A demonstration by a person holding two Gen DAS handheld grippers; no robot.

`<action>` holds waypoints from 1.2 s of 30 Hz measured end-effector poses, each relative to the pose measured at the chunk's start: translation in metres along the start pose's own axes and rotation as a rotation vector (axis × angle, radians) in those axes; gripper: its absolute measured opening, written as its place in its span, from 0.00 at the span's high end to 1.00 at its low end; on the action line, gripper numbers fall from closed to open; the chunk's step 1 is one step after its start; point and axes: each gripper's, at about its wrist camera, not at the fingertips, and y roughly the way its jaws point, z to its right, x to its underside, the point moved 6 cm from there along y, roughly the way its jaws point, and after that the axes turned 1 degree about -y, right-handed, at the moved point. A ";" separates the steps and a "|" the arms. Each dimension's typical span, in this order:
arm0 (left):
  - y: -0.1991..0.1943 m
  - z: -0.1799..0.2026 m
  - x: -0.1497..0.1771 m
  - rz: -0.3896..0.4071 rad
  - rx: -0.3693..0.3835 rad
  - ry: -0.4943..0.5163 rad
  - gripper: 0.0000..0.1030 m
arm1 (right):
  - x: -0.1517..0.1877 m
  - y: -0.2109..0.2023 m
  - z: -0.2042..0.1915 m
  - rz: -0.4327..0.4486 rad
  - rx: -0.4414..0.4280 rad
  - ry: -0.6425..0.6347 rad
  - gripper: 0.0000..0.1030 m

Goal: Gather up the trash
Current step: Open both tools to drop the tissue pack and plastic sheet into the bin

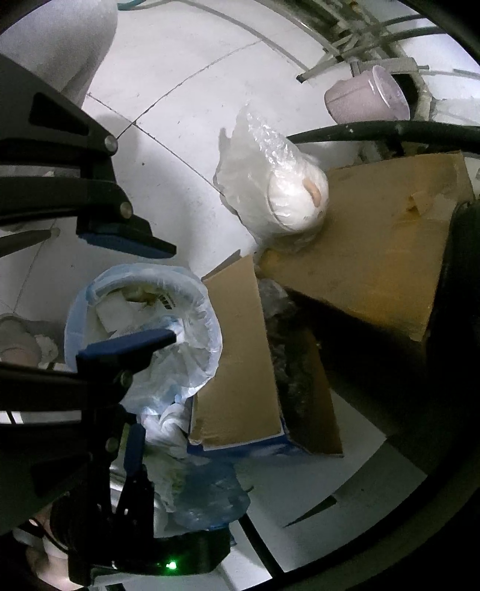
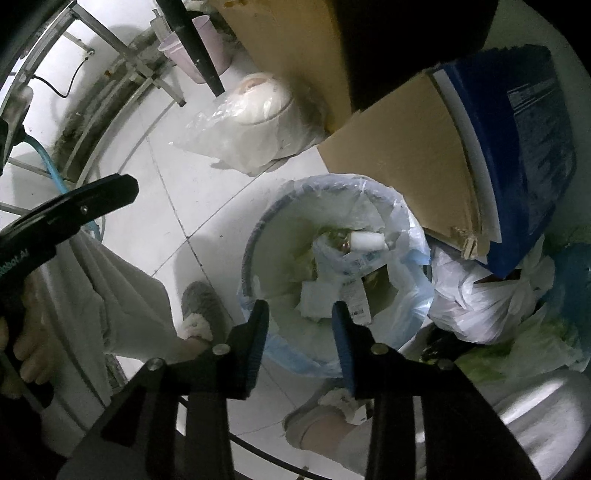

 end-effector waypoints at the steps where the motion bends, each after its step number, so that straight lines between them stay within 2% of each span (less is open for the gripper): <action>1: -0.003 0.000 0.001 0.004 -0.001 -0.001 0.62 | 0.001 -0.001 -0.001 0.001 0.000 -0.001 0.68; 12: -0.031 0.019 0.005 0.043 -0.011 0.044 0.62 | 0.013 -0.035 -0.004 0.057 0.014 -0.001 0.68; 32: -0.109 0.080 0.021 0.166 -0.023 0.183 0.62 | 0.058 -0.127 -0.008 0.227 0.022 0.013 0.68; 35: -0.119 0.087 0.024 0.181 -0.020 0.198 0.62 | 0.066 -0.141 -0.006 0.256 0.022 0.017 0.62; 36: -0.124 0.090 0.025 0.187 -0.017 0.202 0.58 | 0.069 -0.147 -0.006 0.268 0.023 0.019 0.60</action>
